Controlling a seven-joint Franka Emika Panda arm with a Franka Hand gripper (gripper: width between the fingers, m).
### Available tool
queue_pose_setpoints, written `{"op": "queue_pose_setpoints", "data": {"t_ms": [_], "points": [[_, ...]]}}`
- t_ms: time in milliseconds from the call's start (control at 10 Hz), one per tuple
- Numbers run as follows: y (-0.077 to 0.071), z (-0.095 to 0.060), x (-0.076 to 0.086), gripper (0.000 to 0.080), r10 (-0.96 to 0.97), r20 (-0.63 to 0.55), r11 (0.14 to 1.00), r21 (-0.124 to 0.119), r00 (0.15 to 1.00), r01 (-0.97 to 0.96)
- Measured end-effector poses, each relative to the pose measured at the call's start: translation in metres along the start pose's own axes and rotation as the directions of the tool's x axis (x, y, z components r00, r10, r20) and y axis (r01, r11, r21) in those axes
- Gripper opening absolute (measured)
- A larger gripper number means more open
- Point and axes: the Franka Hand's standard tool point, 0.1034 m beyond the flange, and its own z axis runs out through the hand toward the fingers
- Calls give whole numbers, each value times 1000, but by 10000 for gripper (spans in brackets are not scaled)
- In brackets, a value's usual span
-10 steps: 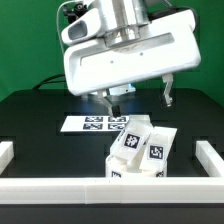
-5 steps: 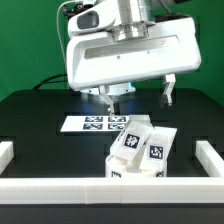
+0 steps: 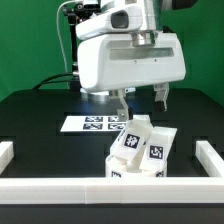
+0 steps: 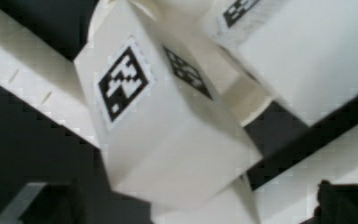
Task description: Assemble stool
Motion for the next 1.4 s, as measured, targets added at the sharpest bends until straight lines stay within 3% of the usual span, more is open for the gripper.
{"op": "queue_pose_setpoints", "data": {"t_ms": [400,1000,1200,1400], "points": [[3,2,-4,649,-244,21,970,-5,970,244],[3,6,-2,649,-668,85,743,27,739,669],[6,6,-5,649,-719,91,693,33,689,720],[9,6,-5,649,-714,92,698,31,694,715]]}}
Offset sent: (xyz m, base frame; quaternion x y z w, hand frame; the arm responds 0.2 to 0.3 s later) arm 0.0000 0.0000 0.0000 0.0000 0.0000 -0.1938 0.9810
